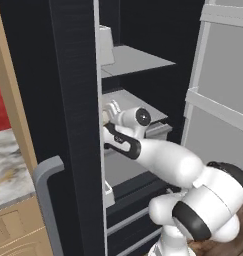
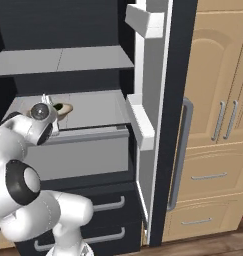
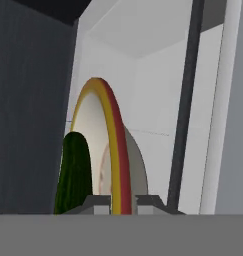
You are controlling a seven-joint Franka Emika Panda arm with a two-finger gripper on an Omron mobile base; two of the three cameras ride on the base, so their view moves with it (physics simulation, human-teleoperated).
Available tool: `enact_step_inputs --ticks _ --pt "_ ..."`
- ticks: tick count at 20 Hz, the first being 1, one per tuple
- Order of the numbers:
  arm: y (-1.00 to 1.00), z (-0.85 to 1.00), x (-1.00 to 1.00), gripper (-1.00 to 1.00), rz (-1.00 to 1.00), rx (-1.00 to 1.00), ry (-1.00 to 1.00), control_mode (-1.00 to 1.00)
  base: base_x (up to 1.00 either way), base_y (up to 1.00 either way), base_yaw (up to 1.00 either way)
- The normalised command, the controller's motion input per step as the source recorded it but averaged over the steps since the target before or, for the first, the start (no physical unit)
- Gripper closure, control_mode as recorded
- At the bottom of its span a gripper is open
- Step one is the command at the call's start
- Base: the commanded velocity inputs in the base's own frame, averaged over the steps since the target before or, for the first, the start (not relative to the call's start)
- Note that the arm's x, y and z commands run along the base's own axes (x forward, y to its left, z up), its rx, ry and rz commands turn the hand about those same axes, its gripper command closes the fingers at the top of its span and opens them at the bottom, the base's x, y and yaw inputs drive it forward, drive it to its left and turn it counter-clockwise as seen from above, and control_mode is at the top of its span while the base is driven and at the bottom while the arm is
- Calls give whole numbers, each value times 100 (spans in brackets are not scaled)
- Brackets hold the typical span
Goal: Move the mug from next to the sink to the open cabinet. Then, move the bowl with the cucumber to the fridge to clear the area for faucet cleaning.
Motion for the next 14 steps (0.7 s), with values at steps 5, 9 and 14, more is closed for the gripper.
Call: enact_step_inputs --ticks 5,9,14 --pt "0 0 68 100 -3 0 5 -100 0 0 0" --pt "0 0 74 100 -4 0 7 -100 0 0 0" --pt "0 -23 47 100 -2 -1 6 -100 0 0 0"
